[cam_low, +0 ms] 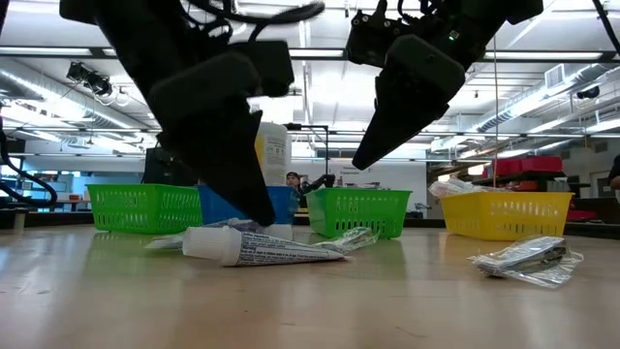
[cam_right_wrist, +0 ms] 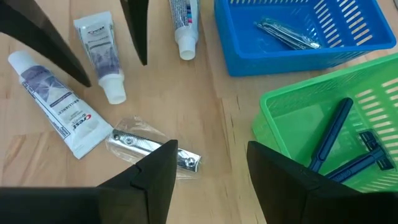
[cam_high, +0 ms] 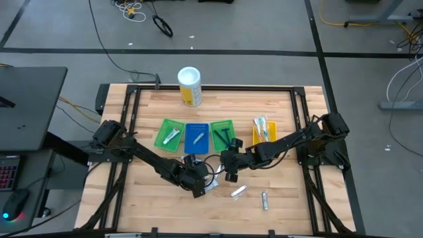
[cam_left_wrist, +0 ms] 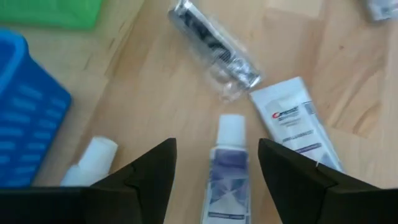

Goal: Pick & Place Travel size toiletries
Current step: Put the purple and white toothpaste into the left green bin

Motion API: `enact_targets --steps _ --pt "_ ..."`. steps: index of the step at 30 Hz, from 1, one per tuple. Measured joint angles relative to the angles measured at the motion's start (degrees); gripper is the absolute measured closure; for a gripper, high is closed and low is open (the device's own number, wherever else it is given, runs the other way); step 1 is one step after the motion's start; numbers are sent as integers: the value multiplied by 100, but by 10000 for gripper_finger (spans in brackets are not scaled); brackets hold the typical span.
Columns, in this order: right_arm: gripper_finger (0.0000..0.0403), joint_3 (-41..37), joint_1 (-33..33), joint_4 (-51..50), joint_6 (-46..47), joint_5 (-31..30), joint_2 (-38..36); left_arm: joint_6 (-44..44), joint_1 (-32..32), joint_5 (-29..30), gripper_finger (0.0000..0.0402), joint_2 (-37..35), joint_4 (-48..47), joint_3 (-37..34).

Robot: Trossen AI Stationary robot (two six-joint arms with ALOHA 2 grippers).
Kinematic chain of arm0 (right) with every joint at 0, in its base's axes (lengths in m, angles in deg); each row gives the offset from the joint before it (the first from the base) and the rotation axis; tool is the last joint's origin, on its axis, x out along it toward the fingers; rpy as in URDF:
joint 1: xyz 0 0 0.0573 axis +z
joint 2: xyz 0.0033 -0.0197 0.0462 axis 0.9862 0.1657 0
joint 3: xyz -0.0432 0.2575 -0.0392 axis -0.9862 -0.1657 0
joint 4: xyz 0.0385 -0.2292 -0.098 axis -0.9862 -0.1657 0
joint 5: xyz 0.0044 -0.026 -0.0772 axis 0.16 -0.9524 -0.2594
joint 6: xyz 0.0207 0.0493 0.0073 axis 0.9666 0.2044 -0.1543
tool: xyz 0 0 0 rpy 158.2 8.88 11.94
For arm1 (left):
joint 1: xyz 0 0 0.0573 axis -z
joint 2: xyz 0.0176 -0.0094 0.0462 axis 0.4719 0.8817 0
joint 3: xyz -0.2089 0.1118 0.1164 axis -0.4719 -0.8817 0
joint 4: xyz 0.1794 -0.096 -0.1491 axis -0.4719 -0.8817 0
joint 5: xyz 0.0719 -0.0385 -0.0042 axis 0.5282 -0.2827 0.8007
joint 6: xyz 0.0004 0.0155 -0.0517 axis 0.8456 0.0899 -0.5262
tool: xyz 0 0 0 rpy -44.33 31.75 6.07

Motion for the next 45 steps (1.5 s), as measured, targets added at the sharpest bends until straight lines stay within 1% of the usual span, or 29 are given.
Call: enact_targets --steps 2,6,10,13,16,19,22,29,33,39,45 --pt "199 0 0 0 0 0 0 110 3 34 162 -25 2 2" --pt "199 0 0 0 2 1 0 346 1 -164 162 -45 -127 0" --pt "199 0 0 3 2 9 0 542 3 -201 162 -6 -118 -46" --pt "199 -2 0 2 2 40 0 497 3 -361 162 -6 30 -213" --pt "199 -2 0 13 3 197 0 492 3 -356 161 -6 60 -318" --pt "199 -2 2 37 4 214 0 479 3 -359 165 -6 85 -352" --pt "199 -2 2 39 2 212 0 579 3 -382 183 -6 142 -355" --pt "199 -2 0 37 2 210 0 652 3 -508 250 -6 231 -363" --pt "199 -2 2 33 3 210 0 648 3 -488 277 -6 224 -363" --pt "199 -2 0 33 3 205 0 618 3 -446 301 -6 225 -363" --pt "199 -2 1 28 3 201 0 545 3 -439 307 -18 218 -363"
